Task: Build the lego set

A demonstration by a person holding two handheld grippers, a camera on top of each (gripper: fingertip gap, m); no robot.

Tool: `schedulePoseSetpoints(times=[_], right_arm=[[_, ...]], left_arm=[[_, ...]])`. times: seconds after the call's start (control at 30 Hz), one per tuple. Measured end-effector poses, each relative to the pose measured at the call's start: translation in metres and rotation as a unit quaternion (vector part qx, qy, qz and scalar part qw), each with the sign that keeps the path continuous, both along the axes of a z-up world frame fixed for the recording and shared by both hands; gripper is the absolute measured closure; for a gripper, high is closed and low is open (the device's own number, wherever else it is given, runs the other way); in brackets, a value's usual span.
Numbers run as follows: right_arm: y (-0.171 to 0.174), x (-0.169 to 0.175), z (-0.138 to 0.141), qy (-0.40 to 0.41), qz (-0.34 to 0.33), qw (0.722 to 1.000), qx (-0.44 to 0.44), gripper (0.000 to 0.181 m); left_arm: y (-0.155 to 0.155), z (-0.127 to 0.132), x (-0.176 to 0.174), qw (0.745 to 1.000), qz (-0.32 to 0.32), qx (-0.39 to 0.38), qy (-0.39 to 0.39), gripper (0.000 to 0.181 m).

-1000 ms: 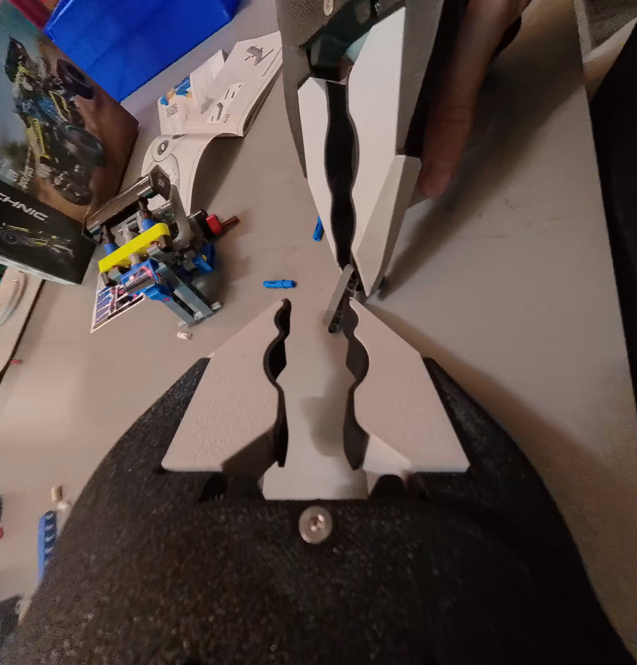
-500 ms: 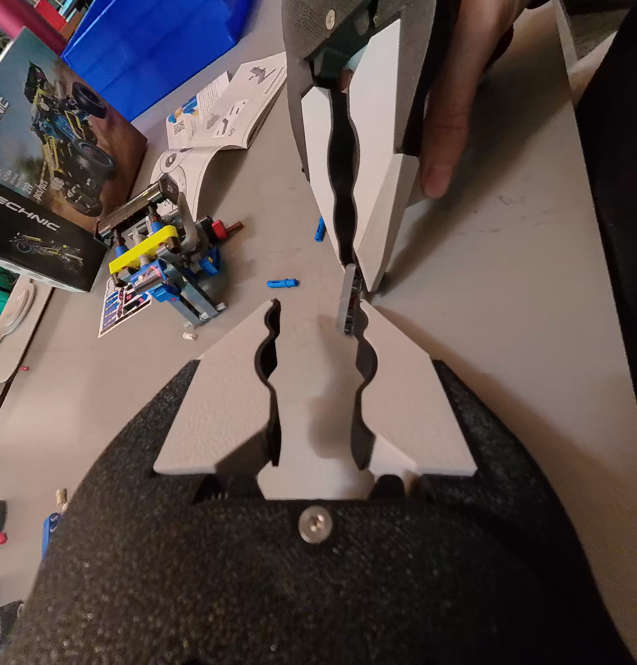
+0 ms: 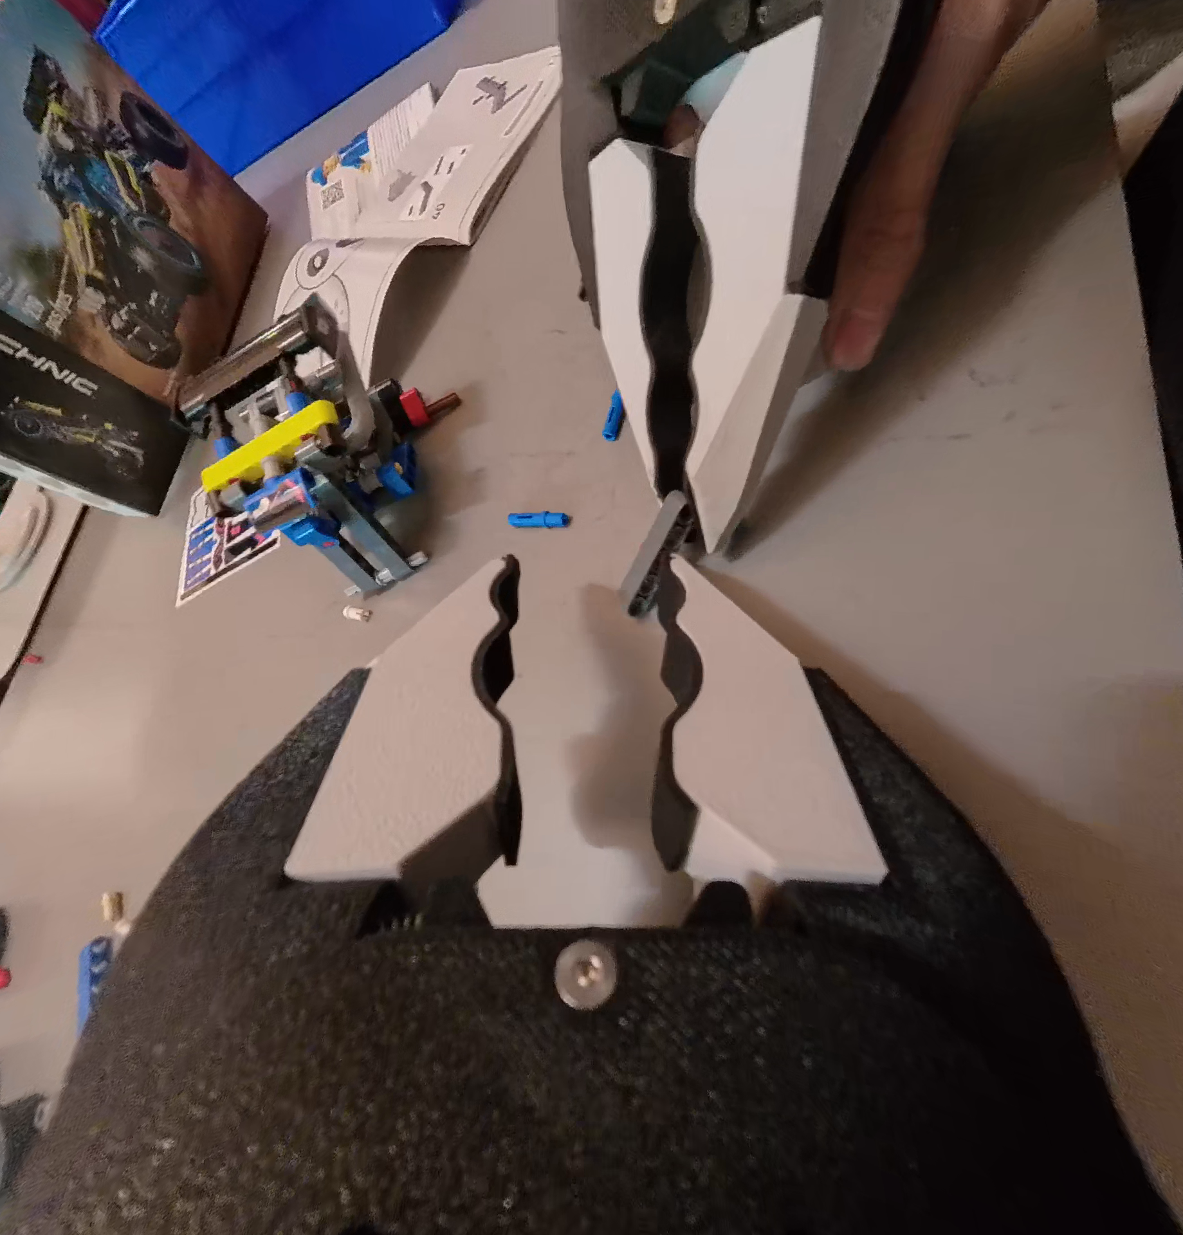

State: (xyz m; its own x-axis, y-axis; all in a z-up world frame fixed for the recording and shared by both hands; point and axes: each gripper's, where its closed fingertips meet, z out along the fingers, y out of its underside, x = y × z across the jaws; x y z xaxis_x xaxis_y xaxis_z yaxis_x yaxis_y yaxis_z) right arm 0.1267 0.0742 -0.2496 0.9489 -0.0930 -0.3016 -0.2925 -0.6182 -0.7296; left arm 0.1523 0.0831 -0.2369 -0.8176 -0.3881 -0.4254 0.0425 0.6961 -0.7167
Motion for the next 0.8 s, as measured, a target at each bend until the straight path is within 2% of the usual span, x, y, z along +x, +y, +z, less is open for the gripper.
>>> schedulePoseSetpoints(times=[0.1,0.27,0.4,0.5,0.53,0.6,0.63,0.67,0.7,0.8], right_arm=[[0.000,-0.002,0.000,0.012,0.009,1.000,0.002,0.173],[0.001,-0.006,0.002,0.001,0.016,1.000,0.004,0.171],[0.002,-0.003,0.001,-0.009,0.002,1.000,0.001,0.172],[0.001,-0.006,0.001,-0.010,0.014,1.000,0.000,0.173],[-0.001,-0.008,0.001,-0.017,0.025,1.000,0.000,0.173],[-0.004,-0.015,0.001,-0.015,0.058,0.998,0.001,0.173],[-0.005,-0.018,0.001,-0.013,0.069,0.998,0.001,0.173],[-0.005,-0.018,0.001,-0.017,0.075,0.997,0.001,0.173],[-0.006,-0.019,0.001,-0.025,0.083,0.996,0.001,0.173],[-0.008,-0.019,0.001,-0.026,0.083,0.996,0.001,0.172]], left_arm=[[-0.003,-0.003,-0.005,0.999,-0.024,-0.009,0.022,0.155],[-0.004,-0.008,-0.009,0.999,-0.032,-0.003,0.042,0.149],[-0.007,-0.012,-0.014,0.998,-0.048,0.018,0.029,0.166],[-0.005,-0.011,-0.015,0.998,-0.047,0.011,0.040,0.165],[-0.004,-0.011,-0.015,0.998,-0.043,0.006,0.050,0.159],[-0.001,-0.013,-0.017,0.994,-0.045,-0.009,0.099,0.153],[-0.001,-0.015,-0.022,0.990,-0.060,-0.014,0.129,0.154],[-0.002,-0.016,-0.027,0.986,-0.077,-0.015,0.148,0.167],[-0.004,-0.016,-0.029,0.984,-0.088,-0.014,0.152,0.172],[-0.005,-0.016,-0.030,0.984,-0.106,-0.003,0.140,0.173]])
